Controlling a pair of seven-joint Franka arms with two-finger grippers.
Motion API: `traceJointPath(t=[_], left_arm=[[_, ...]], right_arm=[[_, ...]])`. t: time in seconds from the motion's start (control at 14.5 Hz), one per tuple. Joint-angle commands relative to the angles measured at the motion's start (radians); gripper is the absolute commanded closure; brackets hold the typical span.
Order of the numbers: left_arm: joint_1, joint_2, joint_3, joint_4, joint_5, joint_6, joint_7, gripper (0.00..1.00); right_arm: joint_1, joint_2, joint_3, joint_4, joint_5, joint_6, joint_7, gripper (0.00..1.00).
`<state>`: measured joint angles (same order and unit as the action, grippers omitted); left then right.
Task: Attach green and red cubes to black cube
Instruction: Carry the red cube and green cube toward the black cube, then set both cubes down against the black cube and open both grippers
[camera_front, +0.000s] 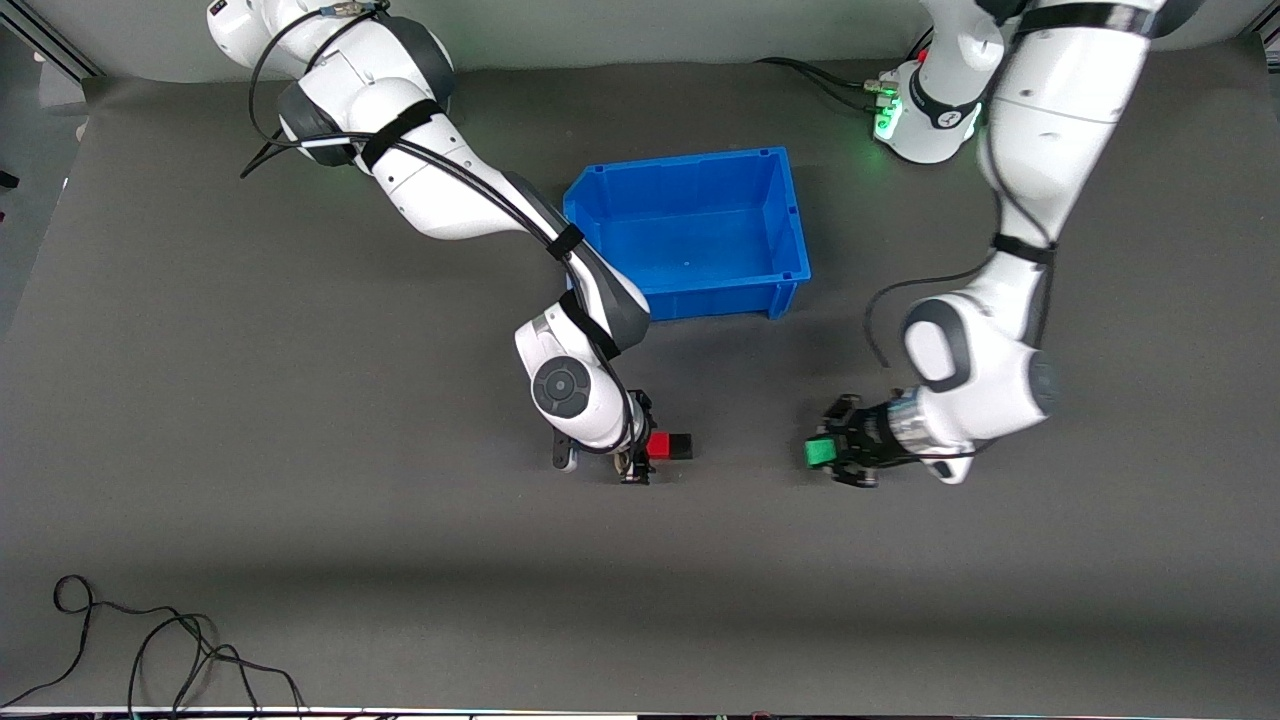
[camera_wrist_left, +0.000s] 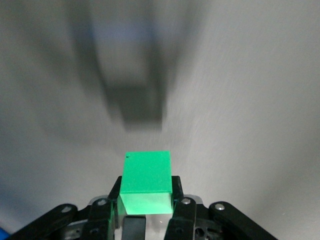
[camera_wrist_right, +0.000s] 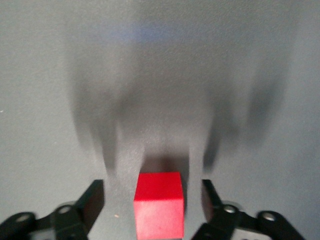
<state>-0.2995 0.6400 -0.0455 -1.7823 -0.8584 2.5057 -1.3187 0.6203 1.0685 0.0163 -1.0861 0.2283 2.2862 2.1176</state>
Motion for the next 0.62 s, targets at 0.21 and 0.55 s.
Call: traceJointPath(t=[0.21, 0.55], left_arm=[[-0.156, 0.101, 0.019, 0.161, -0.01, 0.067, -0.218, 0.85], [-0.225, 0.136, 0.019, 0.166, -0.013, 0.146, -0.24, 0.85]], right_arm=[[0.001, -0.088, -0.074, 0.052, -0.066, -0.16, 0.019, 0.0], [-0.079, -0.298, -0.079, -0.17, -0.056, -0.256, -0.221, 0.0]])
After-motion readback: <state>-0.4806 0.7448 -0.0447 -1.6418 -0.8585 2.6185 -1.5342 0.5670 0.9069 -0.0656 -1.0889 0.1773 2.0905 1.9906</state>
